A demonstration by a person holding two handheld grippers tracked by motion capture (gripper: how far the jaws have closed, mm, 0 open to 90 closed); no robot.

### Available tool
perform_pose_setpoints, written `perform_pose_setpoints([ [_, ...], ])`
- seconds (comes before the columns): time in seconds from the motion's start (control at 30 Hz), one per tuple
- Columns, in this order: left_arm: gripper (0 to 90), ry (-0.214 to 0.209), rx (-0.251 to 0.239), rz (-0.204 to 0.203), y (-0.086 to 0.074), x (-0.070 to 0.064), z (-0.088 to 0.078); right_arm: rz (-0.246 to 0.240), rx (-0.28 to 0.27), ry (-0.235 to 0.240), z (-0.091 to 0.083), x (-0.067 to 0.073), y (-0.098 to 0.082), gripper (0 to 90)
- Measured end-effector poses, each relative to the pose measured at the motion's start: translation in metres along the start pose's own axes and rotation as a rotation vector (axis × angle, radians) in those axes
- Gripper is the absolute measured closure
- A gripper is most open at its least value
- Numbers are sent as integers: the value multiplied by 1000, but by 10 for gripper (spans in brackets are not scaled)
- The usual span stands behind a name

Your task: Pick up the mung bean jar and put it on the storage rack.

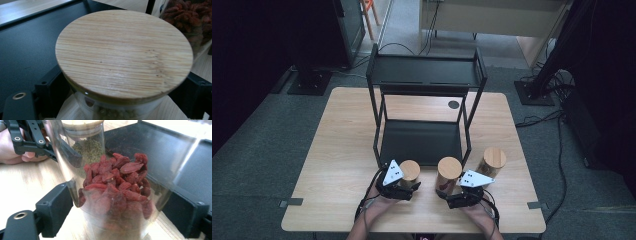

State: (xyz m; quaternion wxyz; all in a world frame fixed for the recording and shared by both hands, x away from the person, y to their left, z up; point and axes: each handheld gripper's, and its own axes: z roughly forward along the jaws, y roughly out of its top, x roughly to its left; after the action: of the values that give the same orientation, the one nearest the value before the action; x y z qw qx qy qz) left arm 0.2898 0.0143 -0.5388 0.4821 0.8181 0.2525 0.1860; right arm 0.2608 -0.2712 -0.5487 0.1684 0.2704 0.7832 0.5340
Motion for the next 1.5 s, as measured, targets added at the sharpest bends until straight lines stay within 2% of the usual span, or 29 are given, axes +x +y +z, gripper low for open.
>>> perform_pose_setpoints([
  [0.17, 123, 6, 2, -8, 0, 1, 0, 3, 3, -6, 0, 0, 0, 109],
  [0.3, 123, 13, 8, 4, 0, -1, 1, -32, 9, -6, 1, 2, 0, 109],
  [0.4, 124, 13, 9, 0, 0, 0, 0, -39, 17, -8, 2, 4, 1, 109],
  [0.6, 123, 14, 10, 3, 0, 0, 1, -21, 33, -5, 3, 2, 1, 109],
  [0.77, 124, 15, 10, 1, 0, 0, 1, -17, 48, -21, 5, 2, 2, 108],
  [0.93, 124, 21, 12, 13, 1, -2, 1, -21, 37, -47, 4, 2, 2, 95],
  [1.3, 123, 29, 13, -7, 1, -1, 1, -30, 28, -41, 3, 4, 1, 97],
  [1.5, 125, 39, 16, 1, 1, -2, 2, -25, 27, -43, 3, 3, 1, 97],
])
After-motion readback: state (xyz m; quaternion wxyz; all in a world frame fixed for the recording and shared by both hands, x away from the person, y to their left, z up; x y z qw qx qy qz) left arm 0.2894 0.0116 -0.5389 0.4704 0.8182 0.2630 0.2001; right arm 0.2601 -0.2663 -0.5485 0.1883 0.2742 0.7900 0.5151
